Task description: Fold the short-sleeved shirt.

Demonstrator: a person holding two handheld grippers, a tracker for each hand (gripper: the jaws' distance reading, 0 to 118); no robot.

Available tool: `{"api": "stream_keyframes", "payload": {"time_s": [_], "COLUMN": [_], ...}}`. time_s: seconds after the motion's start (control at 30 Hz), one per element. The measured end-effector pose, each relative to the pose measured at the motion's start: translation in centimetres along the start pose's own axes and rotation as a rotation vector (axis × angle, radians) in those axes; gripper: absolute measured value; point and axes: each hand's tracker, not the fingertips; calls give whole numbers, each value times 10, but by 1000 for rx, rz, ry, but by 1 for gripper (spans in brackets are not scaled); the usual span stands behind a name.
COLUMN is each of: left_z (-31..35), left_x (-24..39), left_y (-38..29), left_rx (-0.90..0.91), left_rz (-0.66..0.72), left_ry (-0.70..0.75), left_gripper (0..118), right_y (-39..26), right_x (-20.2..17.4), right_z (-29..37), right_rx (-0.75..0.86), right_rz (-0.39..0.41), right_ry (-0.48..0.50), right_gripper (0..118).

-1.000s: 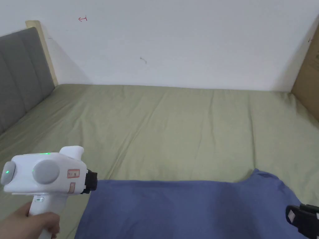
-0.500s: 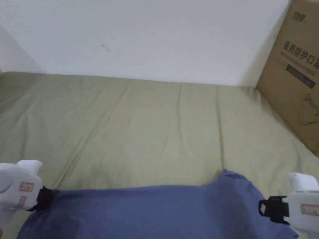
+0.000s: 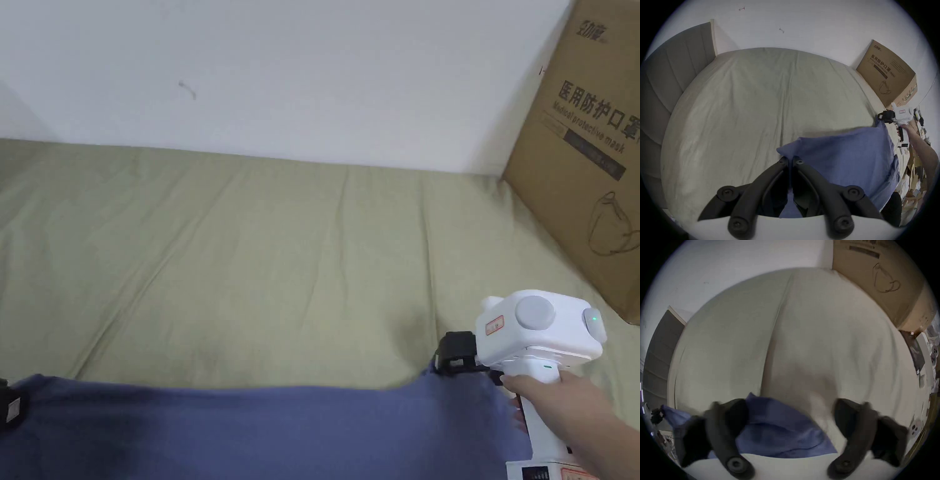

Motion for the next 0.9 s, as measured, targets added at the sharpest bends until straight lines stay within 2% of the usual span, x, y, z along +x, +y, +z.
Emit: {"api": "stream_keyframes", "payload": {"time_s": [0.07,0.1,0.2,0.37,0.43,0.6,0.73,0.83,0.9], "left_z": [1,2,12,51,73,123,134,119,108], "left_x": [1,1,-1,2,2,4,10,0,1], "left_y": [-1,-2,-6,-26,-38,-87,-145,-188,-210], "left_rx": [4,13,40,80,103,100,39,-48,-87], "left_rz": [-5,-5,34,38,37,48,12,109,72], "left_ry": [5,12,0,-17,-32,-77,-70,-96,-62], "left_gripper": [4,4,4,4,4,4,4,4,4], "right_y": [-5,-7,-24,-67,-109,-208,-295,-344,-363], "right_x": [-4,-2,-2,29,28,51,71,81,85], "right_z": [14,21,62,147,192,256,249,217,200], "right_rx": [33,43,106,237,286,292,198,103,90], "right_rz": [80,101,81,8,20,-36,-109,-173,-199], "right_ry": [-36,-12,12,128,127,174,192,150,146], "right_gripper": [10,2,2,2,2,2,2,2,2]}}
